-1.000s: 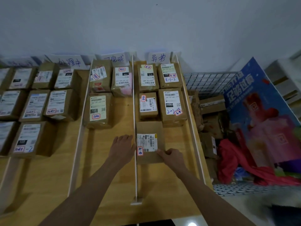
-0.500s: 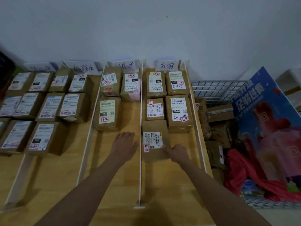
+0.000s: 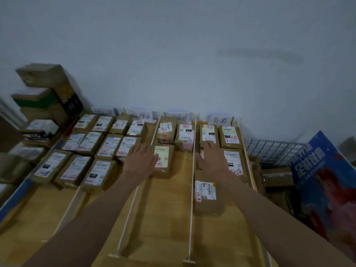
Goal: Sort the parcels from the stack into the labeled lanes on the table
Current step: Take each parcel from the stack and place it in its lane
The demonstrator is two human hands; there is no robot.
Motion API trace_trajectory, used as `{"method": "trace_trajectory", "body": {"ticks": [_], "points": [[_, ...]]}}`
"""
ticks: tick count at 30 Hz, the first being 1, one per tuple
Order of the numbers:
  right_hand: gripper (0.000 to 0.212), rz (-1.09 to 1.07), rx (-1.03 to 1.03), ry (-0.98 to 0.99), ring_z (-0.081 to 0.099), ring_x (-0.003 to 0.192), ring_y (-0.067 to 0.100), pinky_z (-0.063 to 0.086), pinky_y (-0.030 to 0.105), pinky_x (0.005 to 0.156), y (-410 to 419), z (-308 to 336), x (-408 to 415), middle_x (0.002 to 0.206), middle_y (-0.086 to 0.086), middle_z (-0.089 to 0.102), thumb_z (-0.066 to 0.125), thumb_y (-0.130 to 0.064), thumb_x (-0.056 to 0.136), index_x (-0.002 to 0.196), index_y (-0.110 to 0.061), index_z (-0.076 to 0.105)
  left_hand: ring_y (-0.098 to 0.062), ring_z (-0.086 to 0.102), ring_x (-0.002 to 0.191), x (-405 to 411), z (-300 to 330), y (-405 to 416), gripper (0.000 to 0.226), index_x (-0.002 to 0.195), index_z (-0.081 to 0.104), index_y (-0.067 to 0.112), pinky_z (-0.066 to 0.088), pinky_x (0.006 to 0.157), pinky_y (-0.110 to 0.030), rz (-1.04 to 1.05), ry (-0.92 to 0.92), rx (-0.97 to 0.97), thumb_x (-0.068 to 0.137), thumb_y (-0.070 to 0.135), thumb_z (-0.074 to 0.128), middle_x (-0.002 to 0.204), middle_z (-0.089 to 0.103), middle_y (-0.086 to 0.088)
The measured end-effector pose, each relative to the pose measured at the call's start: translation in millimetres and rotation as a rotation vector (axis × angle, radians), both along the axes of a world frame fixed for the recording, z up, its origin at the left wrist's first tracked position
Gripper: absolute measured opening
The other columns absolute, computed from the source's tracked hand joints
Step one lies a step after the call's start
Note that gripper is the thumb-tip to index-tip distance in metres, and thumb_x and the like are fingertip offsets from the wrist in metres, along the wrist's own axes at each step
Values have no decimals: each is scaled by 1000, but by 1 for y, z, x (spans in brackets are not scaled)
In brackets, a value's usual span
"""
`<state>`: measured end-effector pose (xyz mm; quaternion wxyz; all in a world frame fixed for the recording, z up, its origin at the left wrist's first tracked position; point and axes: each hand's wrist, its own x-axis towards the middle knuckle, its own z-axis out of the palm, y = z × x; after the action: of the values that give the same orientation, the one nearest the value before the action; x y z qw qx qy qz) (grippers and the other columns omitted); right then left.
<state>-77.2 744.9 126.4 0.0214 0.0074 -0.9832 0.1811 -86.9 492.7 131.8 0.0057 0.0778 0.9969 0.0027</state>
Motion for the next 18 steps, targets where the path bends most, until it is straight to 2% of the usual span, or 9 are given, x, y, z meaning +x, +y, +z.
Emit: {"method": "trace_trajectory", "body": {"ticks": [3, 5, 8, 10, 14, 18], "points": [[54, 94, 78, 27, 19, 150, 28, 17, 46, 122, -54, 14, 0, 160, 8, 27, 36, -42, 104, 151, -16, 32, -26, 29, 145, 15, 15, -53, 58, 148, 38, 12, 17, 121, -42, 68, 40, 13, 103, 47, 28, 154, 38, -8], [56, 136, 99, 39, 15, 151, 28, 12, 46, 124, -95, 20, 5, 162, 8, 23, 29, -45, 105, 153, -17, 27, -25, 21, 148, 29, 19, -92, 62, 153, 30, 13, 13, 123, -41, 110, 49, 5, 104, 49, 23, 159, 29, -7], [57, 198, 114, 72, 17, 150, 26, 11, 46, 123, -158, 26, 19, 161, 7, 24, 24, -46, 105, 154, -18, 24, -23, 13, 151, 57, 22, -154, 67, 156, 20, 15, 11, 123, -42, 178, 27, 4, 102, 54, 14, 164, 18, -5], [59, 221, 99, 78, 15, 151, 26, 10, 46, 124, -198, 28, 28, 162, 6, 22, 23, -46, 105, 156, -17, 22, -24, 14, 151, 78, 23, -196, 72, 156, 20, 16, 13, 123, -43, 226, 43, -8, 99, 56, 5, 164, 18, -6], [60, 251, 72, 64, 14, 151, 25, 12, 47, 123, -275, 25, 38, 163, 5, 20, 23, -49, 104, 156, -19, 20, -25, 20, 149, 112, 24, -277, 64, 155, 23, 15, 16, 122, -43, 329, 49, 26, 103, 51, 21, 162, 24, -6], [59, 290, 53, 51, 16, 151, 24, 12, 45, 124, -340, 19, 55, 163, 4, 23, 23, -48, 105, 156, -20, 20, -25, 24, 148, 141, 23, -339, 61, 153, 29, 12, 17, 122, -43, 359, 68, 18, 104, 48, 24, 159, 29, -8]]}}
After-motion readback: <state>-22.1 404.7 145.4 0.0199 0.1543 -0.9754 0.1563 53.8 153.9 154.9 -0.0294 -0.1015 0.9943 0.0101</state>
